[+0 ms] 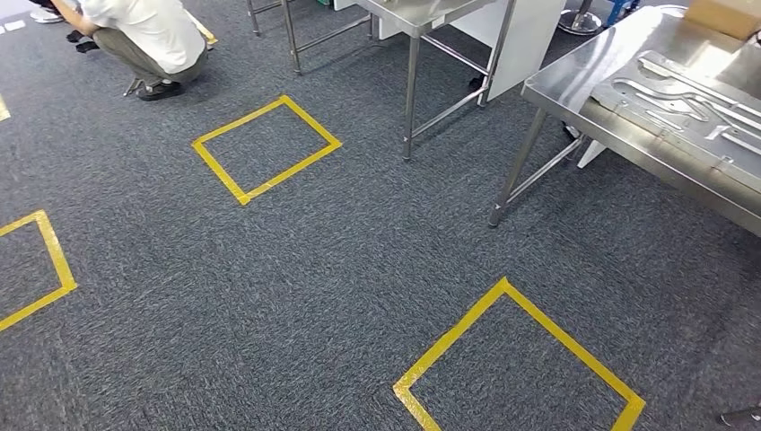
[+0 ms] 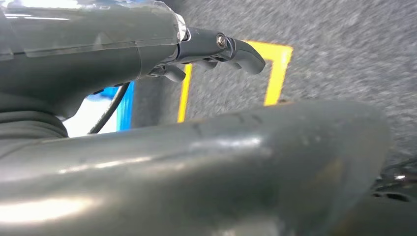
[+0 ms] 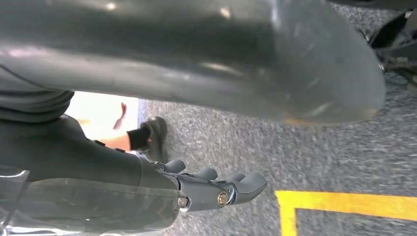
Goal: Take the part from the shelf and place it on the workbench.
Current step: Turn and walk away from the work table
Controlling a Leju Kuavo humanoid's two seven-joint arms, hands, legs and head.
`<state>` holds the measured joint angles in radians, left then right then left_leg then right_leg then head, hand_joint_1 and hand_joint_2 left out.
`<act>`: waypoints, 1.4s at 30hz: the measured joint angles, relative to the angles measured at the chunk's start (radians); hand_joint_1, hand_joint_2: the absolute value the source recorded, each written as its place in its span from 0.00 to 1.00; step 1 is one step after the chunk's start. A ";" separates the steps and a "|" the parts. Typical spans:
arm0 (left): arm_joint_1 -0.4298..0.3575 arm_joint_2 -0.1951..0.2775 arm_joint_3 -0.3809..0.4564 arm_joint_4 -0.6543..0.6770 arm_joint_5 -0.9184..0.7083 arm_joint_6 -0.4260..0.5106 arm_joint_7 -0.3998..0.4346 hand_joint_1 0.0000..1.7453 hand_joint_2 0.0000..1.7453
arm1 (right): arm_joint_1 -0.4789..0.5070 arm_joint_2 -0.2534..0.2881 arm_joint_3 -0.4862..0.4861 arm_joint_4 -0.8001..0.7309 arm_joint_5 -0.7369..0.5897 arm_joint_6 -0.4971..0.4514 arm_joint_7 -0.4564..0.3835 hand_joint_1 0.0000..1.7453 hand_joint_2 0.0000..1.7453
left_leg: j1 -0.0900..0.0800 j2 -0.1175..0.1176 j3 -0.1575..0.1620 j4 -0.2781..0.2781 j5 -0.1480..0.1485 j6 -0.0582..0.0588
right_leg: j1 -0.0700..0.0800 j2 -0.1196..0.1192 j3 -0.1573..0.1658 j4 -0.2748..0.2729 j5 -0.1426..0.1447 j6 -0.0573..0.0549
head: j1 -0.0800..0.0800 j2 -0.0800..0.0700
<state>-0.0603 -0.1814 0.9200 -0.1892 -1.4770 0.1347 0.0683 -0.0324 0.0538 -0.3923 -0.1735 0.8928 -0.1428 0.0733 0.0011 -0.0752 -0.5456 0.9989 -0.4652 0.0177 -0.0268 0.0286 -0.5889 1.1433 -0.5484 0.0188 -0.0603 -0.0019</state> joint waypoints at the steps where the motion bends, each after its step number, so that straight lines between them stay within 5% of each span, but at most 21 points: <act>1: 0.000 0.001 0.000 0.000 -0.004 -0.004 0.006 0.00 0.00 | 0.001 0.000 0.000 0.000 -0.003 -0.001 0.001 0.00 0.00 | -0.001 -0.013 -0.004 0.006 -0.002 -0.005 | -0.002 0.023 0.024 -0.057 0.023 -0.001 | 0.000 0.000; 3: 0.001 0.002 -0.001 0.000 -0.009 -0.009 0.012 0.00 0.00 | 0.001 0.000 -0.001 0.000 -0.008 -0.004 0.003 0.00 0.00 | 0.000 -0.033 -0.013 0.013 -0.003 -0.017 | -0.001 0.051 0.043 -0.108 0.035 -0.007 | 0.000 0.000; 5: 0.003 0.004 -0.001 0.000 -0.010 -0.011 0.013 0.00 0.00 | -0.003 0.000 -0.001 0.000 -0.010 -0.005 0.003 0.00 0.00 | 0.003 -0.049 -0.019 0.011 -0.001 -0.031 | 0.002 0.030 0.043 -0.112 0.038 -0.018 | 0.000 0.000; 7: 0.004 0.005 -0.001 0.000 -0.012 -0.012 0.014 0.00 0.00 | -0.003 -0.004 -0.002 0.000 -0.012 -0.007 0.002 0.00 0.00 | 0.002 -0.019 -0.030 0.036 -0.017 -0.042 | 0.001 0.005 0.048 -0.119 0.041 -0.032 | 0.000 0.000; 9: 0.002 0.006 -0.002 0.000 -0.018 -0.014 0.015 0.00 0.00 | 0.001 -0.010 -0.003 0.000 -0.017 -0.010 -0.002 0.00 0.00 | 0.002 0.037 -0.075 0.134 -0.073 -0.049 | 0.003 -0.025 0.050 -0.124 0.042 -0.043 | 0.000 0.000; 12: 0.000 0.007 -0.007 0.000 -0.031 -0.014 0.014 0.00 0.00 | 0.004 -0.019 -0.008 0.000 -0.023 -0.013 -0.011 0.00 0.00 | 0.005 0.062 -0.148 0.289 -0.131 -0.057 | 0.007 -0.070 0.050 -0.123 0.039 -0.048 | 0.000 0.000; 14: 0.001 0.008 -0.016 0.000 -0.037 -0.008 0.004 0.00 0.00 | 0.001 -0.022 -0.009 0.000 -0.022 -0.013 -0.013 0.00 0.00 | 0.006 0.070 -0.118 0.237 -0.090 -0.055 | 0.008 -0.096 0.053 -0.123 0.036 -0.047 | 0.000 0.000; 16: -0.002 0.009 -0.024 0.000 -0.042 0.006 -0.015 0.00 0.00 | -0.002 -0.023 -0.010 0.000 -0.019 -0.009 -0.013 0.00 0.00 | 0.000 0.112 -0.043 0.097 -0.032 -0.045 | 0.011 -0.117 0.059 -0.122 0.032 -0.042 | 0.000 0.000; 18: -0.009 0.010 -0.027 0.000 -0.043 0.022 -0.039 0.00 0.00 | -0.004 -0.023 -0.010 0.000 -0.015 -0.004 -0.011 0.00 0.00 | -0.008 0.141 -0.004 0.016 -0.011 -0.031 | 0.014 -0.138 0.064 -0.123 0.028 -0.032 | 0.000 0.000; 20: -0.013 0.010 -0.031 0.000 -0.045 0.037 -0.066 0.00 0.00 | -0.009 -0.023 -0.011 0.000 -0.013 0.002 -0.008 0.00 0.00 | -0.012 0.124 -0.005 0.005 -0.009 -0.019 | 0.015 -0.158 0.070 -0.127 0.028 -0.022 | 0.000 0.000; 21: -0.013 0.010 -0.034 0.000 -0.048 0.042 -0.079 0.00 0.00 | -0.012 -0.023 -0.011 0.000 -0.013 0.004 -0.006 0.00 0.00 | -0.010 0.114 -0.003 -0.002 -0.004 -0.014 | 0.014 -0.154 0.073 -0.127 0.025 -0.017 | 0.000 0.000; 23: -0.021 0.010 -0.044 0.000 -0.059 0.046 -0.096 0.00 0.00 | -0.014 -0.022 -0.013 0.000 -0.013 0.008 -0.004 0.00 0.00 | -0.004 0.093 0.003 -0.016 0.008 -0.002 | 0.011 -0.109 0.060 -0.088 -0.006 -0.009 | 0.000 0.000; 25: -0.040 0.007 -0.059 0.000 -0.067 0.046 -0.108 0.00 0.00 | -0.011 -0.020 -0.017 0.001 -0.014 0.009 -0.002 0.00 0.00 | -0.002 0.071 0.002 -0.020 0.015 0.005 | 0.007 -0.052 0.004 0.027 -0.070 -0.006 | 0.000 0.000; 27: -0.062 0.004 -0.076 0.000 -0.069 0.044 -0.117 0.00 0.00 | -0.009 -0.015 -0.021 0.001 -0.015 0.011 0.001 0.00 0.00 | -0.002 0.044 -0.001 -0.019 0.016 0.007 | 0.006 -0.035 -0.054 0.136 -0.104 -0.004 | 0.000 0.000; 29: -0.077 0.001 -0.095 0.000 -0.069 0.041 -0.118 0.00 0.00 | -0.009 -0.010 -0.024 0.001 -0.017 0.011 0.006 0.00 0.00 | -0.001 0.015 -0.001 -0.013 0.015 0.004 | 0.002 -0.031 -0.052 0.115 -0.061 -0.002 | 0.000 0.000; 32: -0.092 0.000 -0.121 0.000 -0.069 0.034 -0.104 0.00 0.00 | -0.008 -0.009 -0.029 0.002 -0.021 0.011 0.018 0.00 0.00 | -0.001 -0.022 -0.008 0.007 0.005 -0.012 | -0.008 0.022 0.018 -0.060 0.032 -0.002 | 0.000 0.000; 34: -0.096 0.000 -0.132 0.000 -0.067 0.030 -0.091 0.00 0.00 | -0.009 -0.008 -0.034 0.003 -0.026 0.010 0.027 0.00 0.00 | -0.001 -0.040 -0.018 0.015 0.002 -0.026 | -0.008 0.042 0.031 -0.096 0.037 -0.010 | 0.000 0.000; 36: -0.091 0.001 -0.134 0.000 -0.066 0.028 -0.085 0.00 0.00 | -0.012 -0.009 -0.039 0.003 -0.028 0.010 0.031 0.00 0.00 | 0.004 -0.049 -0.023 0.017 0.002 -0.039 | -0.005 0.021 0.032 -0.099 0.039 -0.024 | 0.000 0.000; 38: -0.086 0.002 -0.137 0.000 -0.066 0.027 -0.084 0.00 0.00 | -0.013 -0.012 -0.043 0.003 -0.029 0.010 0.032 0.00 0.00 | 0.004 -0.012 -0.042 0.055 -0.022 -0.048 | -0.004 -0.003 0.036 -0.105 0.041 -0.039 | 0.000 0.000; 40: -0.087 0.003 -0.142 0.000 -0.065 0.026 -0.079 0.00 0.00 | -0.010 -0.019 -0.045 0.003 -0.029 0.011 0.033 0.00 0.00 | 0.002 0.042 -0.097 0.168 -0.081 -0.054 | -0.001 -0.032 0.037 -0.108 0.039 -0.049 | 0.000 0.000; 42: -0.086 0.003 -0.146 0.000 -0.063 0.025 -0.069 0.00 0.00 | -0.008 -0.025 -0.047 0.004 -0.029 0.013 0.042 0.00 0.00 | 0.003 0.061 -0.157 0.287 -0.126 -0.058 | 0.005 -0.063 0.039 -0.107 0.035 -0.053 | 0.000 0.000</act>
<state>-0.1460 -0.1780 0.7743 -0.1892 -1.5401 0.1593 -0.0004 -0.0406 0.0283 -0.4392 -0.1699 0.8640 -0.1298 0.1149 0.0042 -0.0145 -0.7030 1.2861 -0.5912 -0.0406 -0.0221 -0.0340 -0.5503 1.0358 -0.5129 -0.0345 -0.0603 -0.0019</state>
